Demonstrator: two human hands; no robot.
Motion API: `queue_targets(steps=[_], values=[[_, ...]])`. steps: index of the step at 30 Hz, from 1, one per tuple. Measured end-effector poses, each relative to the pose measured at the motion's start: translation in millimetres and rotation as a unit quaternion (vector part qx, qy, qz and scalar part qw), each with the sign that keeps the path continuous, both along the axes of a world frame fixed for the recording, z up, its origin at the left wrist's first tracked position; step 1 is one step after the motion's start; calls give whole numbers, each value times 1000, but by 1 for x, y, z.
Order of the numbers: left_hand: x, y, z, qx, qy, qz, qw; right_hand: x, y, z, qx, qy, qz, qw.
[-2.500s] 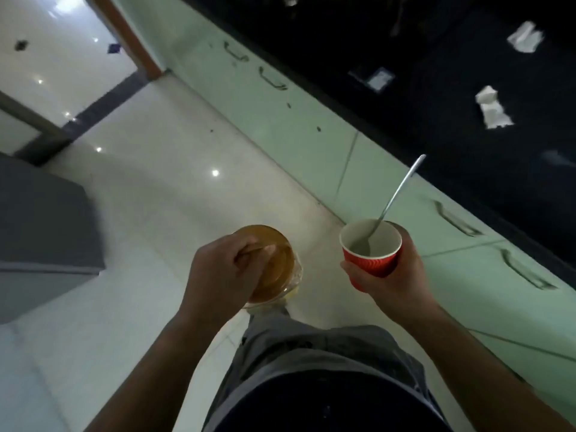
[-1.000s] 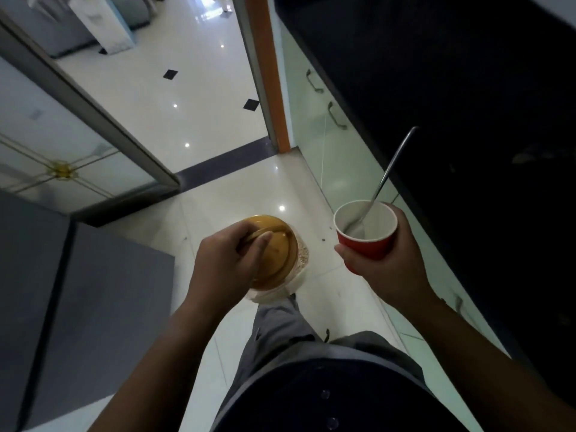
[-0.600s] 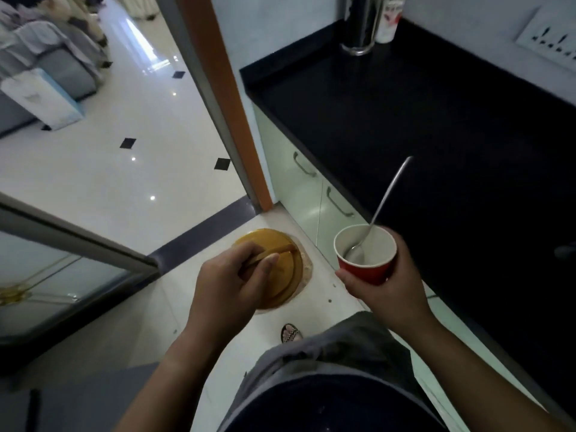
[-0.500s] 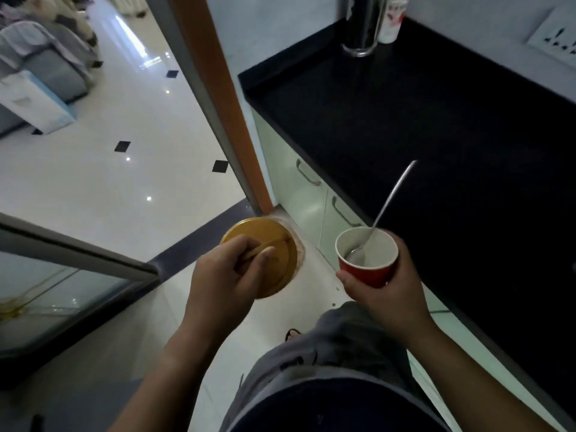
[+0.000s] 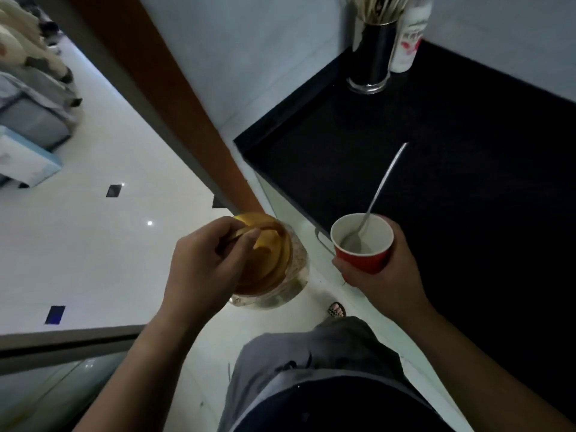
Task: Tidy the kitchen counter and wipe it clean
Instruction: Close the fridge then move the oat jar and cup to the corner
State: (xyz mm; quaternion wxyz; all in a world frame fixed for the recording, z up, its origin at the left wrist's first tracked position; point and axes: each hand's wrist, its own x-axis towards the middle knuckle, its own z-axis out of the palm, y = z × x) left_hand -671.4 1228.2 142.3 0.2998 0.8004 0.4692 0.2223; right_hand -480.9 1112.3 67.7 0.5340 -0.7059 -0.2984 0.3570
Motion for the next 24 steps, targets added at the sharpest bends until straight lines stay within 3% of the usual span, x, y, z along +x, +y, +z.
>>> queue_targets(steps=[8, 17, 24], values=[[73, 106, 13, 8, 3, -120, 993, 43, 53, 10, -28, -11, -146, 989], [184, 223, 17, -91, 12, -263, 960, 81, 116, 30, -41, -68, -323, 943], [280, 272, 9, -10, -11, -400, 916, 122, 146, 35, -66, -93, -394, 912]])
